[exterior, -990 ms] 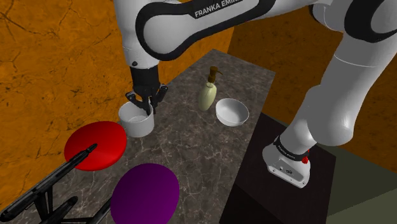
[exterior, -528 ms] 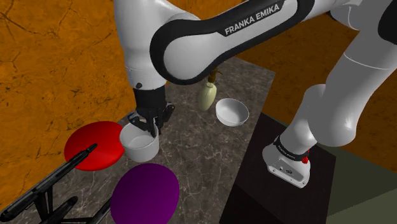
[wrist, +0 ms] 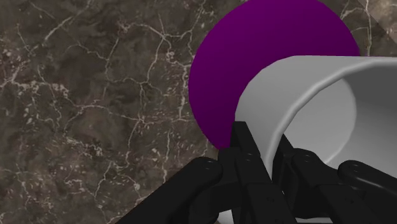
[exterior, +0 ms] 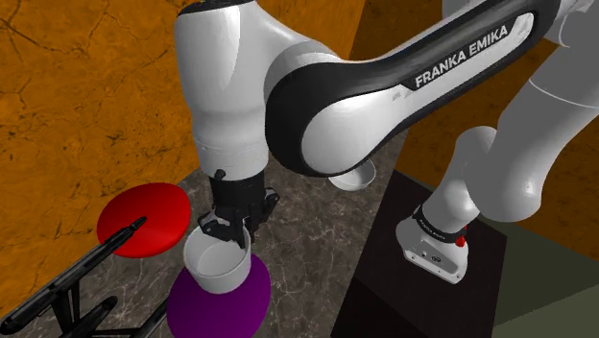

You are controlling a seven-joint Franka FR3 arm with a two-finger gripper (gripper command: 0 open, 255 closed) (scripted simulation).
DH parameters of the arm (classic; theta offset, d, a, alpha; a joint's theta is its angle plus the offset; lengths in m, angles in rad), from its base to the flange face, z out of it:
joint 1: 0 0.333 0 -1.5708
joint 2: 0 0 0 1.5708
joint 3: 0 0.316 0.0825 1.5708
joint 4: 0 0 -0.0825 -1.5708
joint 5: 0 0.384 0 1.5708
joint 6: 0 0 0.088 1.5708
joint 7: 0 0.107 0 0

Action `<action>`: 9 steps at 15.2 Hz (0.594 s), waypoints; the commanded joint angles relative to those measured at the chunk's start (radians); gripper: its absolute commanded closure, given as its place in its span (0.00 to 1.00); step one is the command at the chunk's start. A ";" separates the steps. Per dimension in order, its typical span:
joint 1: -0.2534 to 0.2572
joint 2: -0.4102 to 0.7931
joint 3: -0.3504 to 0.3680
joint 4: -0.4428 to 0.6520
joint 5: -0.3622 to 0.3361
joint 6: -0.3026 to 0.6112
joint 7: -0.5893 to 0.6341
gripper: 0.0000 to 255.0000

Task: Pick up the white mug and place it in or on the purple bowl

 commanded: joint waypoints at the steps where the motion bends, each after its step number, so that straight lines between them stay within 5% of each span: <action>1: 0.008 0.008 0.007 -0.017 -0.001 0.026 0.013 1.00; 9: 0.014 0.061 0.007 -0.071 -0.021 0.130 0.015 1.00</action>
